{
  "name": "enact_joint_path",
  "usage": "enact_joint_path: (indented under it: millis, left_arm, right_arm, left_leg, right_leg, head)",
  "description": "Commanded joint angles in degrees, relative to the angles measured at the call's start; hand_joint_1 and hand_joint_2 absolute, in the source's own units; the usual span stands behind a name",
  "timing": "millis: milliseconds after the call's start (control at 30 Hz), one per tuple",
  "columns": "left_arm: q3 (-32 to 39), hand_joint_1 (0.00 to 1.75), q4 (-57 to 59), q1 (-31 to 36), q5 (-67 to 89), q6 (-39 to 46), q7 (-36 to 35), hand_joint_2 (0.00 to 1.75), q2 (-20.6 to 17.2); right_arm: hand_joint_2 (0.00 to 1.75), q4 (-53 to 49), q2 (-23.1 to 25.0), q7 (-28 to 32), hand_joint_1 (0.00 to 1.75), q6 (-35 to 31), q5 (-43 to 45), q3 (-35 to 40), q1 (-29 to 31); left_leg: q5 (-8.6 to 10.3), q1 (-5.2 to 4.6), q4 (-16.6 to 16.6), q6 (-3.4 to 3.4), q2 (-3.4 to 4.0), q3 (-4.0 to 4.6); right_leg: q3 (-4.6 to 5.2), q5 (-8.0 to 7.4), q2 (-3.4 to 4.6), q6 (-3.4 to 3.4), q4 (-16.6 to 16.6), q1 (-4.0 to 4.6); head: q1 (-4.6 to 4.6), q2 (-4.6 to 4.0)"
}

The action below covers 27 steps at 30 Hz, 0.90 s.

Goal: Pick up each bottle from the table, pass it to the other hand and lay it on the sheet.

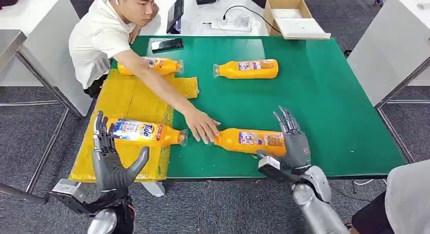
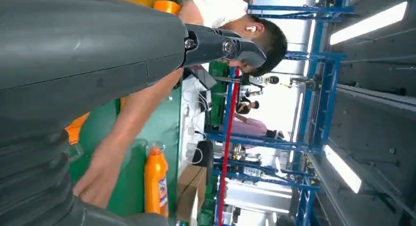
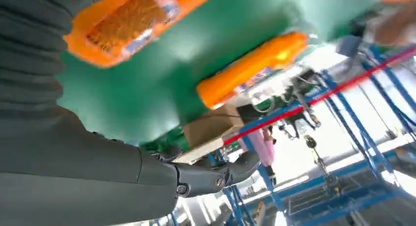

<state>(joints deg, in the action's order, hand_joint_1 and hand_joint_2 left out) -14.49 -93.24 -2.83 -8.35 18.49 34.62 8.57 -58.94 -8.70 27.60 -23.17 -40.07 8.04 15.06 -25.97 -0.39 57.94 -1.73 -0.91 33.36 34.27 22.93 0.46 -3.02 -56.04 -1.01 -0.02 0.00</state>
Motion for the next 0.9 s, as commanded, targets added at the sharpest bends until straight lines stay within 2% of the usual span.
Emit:
enact_joint_path:
  millis: [33,133,233,367,733,833,900]
  left_arm:
    - [-2.37,0.00,4.31,1.10,0.00,-0.40,-1.35,1.75,0.06]
    - [-3.67,0.00,6.28,2.04,-0.04,-0.74,-2.03,1.75,0.63]
    - [-4.84,0.00,7.23,3.17,-0.01,-0.87,-2.43,1.75,0.36]
    - [-5.40,0.00,7.63,3.86,-0.01,-0.87,-3.19,1.75,0.11]
    - [-5.39,0.00,7.61,3.76,-0.01,-0.86,-3.19,1.75,0.04]
    - [-6.07,0.00,8.02,4.29,0.16,-1.14,-3.98,1.75,-0.29]
    - [-6.11,0.00,7.65,4.29,0.21,-1.15,-3.99,1.75,-0.33]
  right_arm:
    - [0.00,17.98,0.05,-1.58,0.00,1.53,-0.25,0.94,8.93]
    - [0.00,21.38,1.22,-2.01,0.00,1.33,-0.73,1.64,10.60]
    - [0.00,26.73,2.94,-3.46,0.00,5.33,0.13,2.50,14.08]
    - [0.00,29.88,4.58,-3.77,0.00,7.72,1.10,3.09,14.90]
    - [0.00,29.98,4.56,-3.65,0.00,7.48,1.11,3.14,14.70]
    - [0.00,33.51,3.73,-6.02,0.00,12.18,-0.01,6.19,15.20]
    - [0.00,33.79,3.42,-6.32,0.00,12.49,-0.58,6.90,15.56]
  left_leg:
    - [-0.02,0.03,-0.07,0.07,0.03,-0.12]
    - [-0.04,0.07,-0.06,0.07,0.05,-0.11]
    - [-0.03,0.06,-0.04,0.07,0.09,-0.04]
    - [-0.05,0.09,-0.05,0.13,0.17,-0.09]
    - [-0.02,0.05,-0.06,0.09,0.01,-0.03]
    - [-0.05,0.06,-0.07,0.12,0.04,-0.10]
    - [-0.04,0.10,-0.09,0.14,0.03,-0.21]
  right_leg:
    - [-0.11,0.01,0.01,0.07,0.06,0.04]
    - [-0.12,0.00,0.04,0.07,0.06,0.07]
    - [-0.06,-0.01,0.07,0.07,0.03,0.05]
    - [-0.11,-0.02,0.12,0.13,0.05,0.09]
    - [-0.07,0.01,0.01,0.09,0.03,0.04]
    - [-0.12,0.04,0.00,0.13,0.03,0.07]
    - [-0.24,0.05,-0.06,0.14,0.07,0.11]
  head:
    - [0.00,0.00]
    - [0.00,0.00]
    - [0.00,-0.02]
    - [0.00,-0.02]
    - [0.02,0.00]
    - [-0.02,0.00]
    - [0.00,0.00]
